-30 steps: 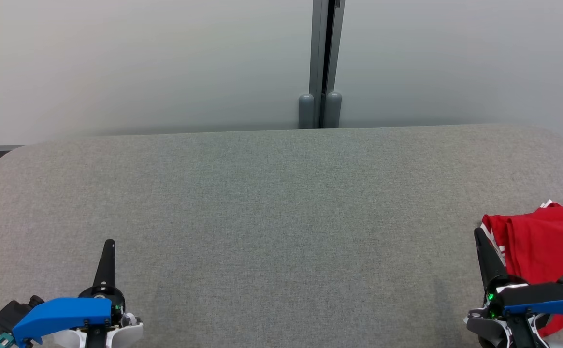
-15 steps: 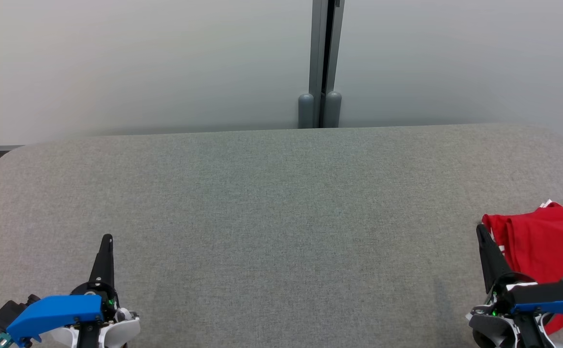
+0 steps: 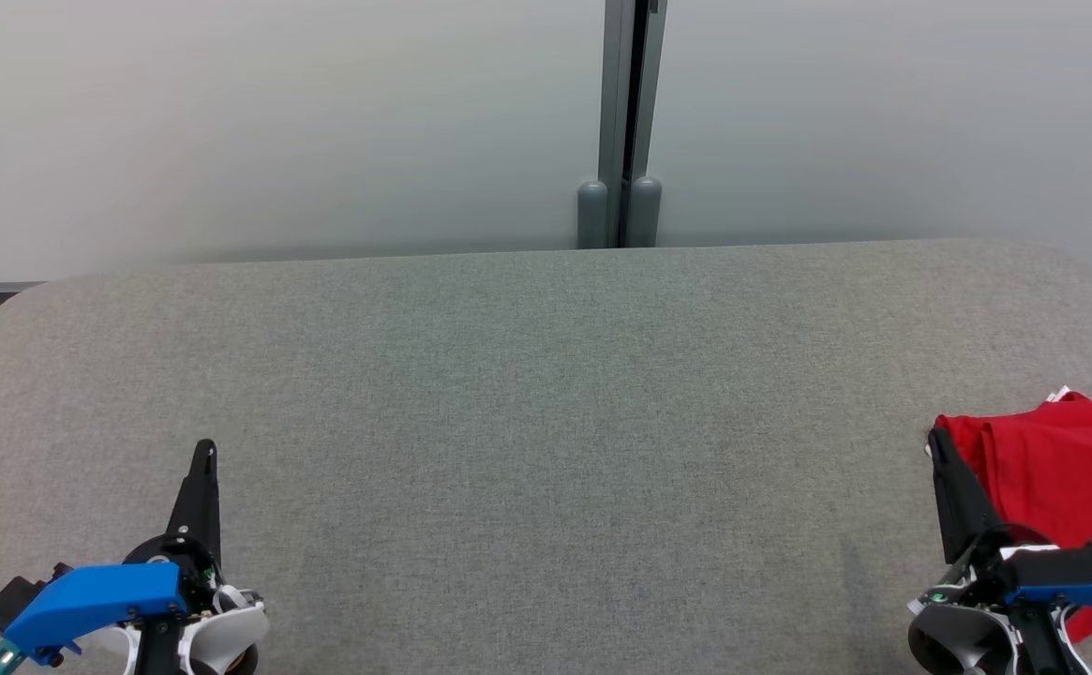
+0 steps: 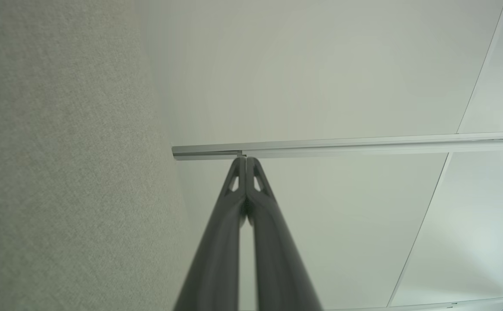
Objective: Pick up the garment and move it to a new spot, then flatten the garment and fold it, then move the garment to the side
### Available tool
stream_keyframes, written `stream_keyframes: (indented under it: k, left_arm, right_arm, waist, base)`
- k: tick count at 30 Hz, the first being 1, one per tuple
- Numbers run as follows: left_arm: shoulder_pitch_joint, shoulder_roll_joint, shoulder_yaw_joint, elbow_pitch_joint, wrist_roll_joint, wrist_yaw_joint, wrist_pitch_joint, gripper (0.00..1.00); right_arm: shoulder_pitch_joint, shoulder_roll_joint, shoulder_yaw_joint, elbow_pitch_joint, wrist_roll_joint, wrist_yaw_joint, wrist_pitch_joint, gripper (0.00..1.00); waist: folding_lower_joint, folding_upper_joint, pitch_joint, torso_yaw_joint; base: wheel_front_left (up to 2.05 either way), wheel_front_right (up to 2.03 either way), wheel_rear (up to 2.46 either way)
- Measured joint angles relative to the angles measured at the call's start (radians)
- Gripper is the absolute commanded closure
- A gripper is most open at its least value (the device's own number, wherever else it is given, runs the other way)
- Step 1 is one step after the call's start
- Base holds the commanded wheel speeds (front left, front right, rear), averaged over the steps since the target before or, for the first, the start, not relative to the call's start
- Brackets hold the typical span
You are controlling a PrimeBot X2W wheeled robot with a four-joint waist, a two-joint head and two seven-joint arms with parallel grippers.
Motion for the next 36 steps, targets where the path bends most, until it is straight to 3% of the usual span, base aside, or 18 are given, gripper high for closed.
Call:
stream_keyframes:
  k: [8, 36]
  left_arm:
    - [-0.004, 0.000, 0.002, -0.008, -0.043, 0.000, 0.010, 1.00]
    - [-0.004, 0.000, 0.002, -0.008, -0.043, 0.000, 0.010, 1.00]
  right_arm:
    - [0.003, -0.001, -0.003, -0.009, 0.047, 0.000, 0.011, 1.00]
    - [0.003, -0.001, -0.003, -0.010, 0.047, 0.000, 0.011, 1.00]
  waist:
    - [0.0000, 0.0000, 0.000, 0.000]
    - [0.0000, 0.0001, 0.000, 0.000]
  base:
    - [0.00, 0.00, 0.00]
    - [0.00, 0.00, 0.00]
